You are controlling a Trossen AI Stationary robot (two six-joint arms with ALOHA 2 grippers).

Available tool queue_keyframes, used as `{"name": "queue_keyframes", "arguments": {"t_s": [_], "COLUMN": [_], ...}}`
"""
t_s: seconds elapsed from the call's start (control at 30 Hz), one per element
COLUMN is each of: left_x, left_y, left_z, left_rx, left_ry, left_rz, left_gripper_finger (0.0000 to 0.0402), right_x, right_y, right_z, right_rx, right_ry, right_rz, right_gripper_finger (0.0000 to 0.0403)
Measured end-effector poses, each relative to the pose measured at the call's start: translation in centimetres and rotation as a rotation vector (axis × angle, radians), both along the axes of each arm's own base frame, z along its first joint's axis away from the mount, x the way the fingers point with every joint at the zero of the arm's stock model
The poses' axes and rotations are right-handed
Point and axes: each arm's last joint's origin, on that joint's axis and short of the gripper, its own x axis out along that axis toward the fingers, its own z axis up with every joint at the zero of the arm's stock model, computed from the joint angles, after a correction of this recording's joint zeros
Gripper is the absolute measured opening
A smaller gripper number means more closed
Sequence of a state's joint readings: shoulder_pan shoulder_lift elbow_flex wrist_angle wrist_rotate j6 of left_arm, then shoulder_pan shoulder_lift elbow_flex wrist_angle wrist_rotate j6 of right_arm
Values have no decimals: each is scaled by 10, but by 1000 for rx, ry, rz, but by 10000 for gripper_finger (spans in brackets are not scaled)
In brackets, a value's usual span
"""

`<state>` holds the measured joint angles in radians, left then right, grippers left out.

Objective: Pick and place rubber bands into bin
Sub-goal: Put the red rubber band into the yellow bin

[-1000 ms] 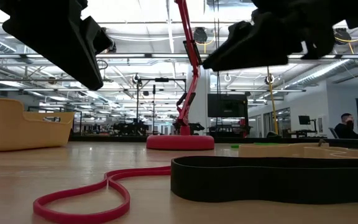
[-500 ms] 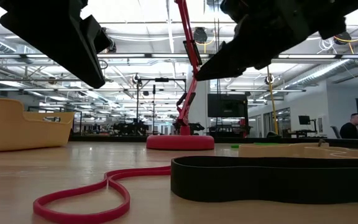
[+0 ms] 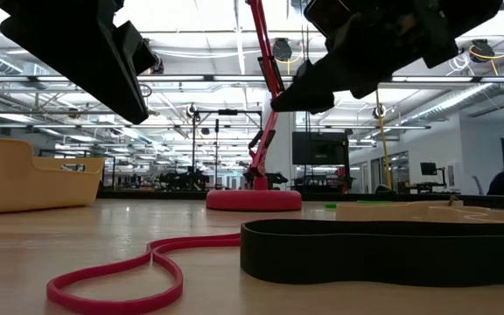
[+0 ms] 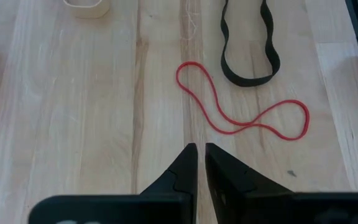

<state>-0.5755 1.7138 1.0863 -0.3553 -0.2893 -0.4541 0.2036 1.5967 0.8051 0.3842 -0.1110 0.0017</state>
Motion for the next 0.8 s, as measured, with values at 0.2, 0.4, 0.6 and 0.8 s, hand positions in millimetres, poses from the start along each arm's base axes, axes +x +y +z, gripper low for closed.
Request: {"name": "queue_keyframes", "arguments": {"t_s": [0.2,0.4,0.6,0.8], "left_x": [0,-1,-1,-5], "left_y": [0,0,0,2], "left_z": [0,-1,-1,-4], "left_rx": [0,3,5,21], "left_ry": [0,8,9,68], "left_rz": [0,3,0,-18], "left_gripper_finger": [40,40,40,40], "right_x": [7,26,46,62], "right_y": [-4,12,36,53], "right_z": [-10,-15,-21,-32], "right_rx": [71,89,87,69], "right_ry": [35,38,42,53], "right_rz": [22,103,158,177], "right_gripper_finger": [210,210,210,210]}}
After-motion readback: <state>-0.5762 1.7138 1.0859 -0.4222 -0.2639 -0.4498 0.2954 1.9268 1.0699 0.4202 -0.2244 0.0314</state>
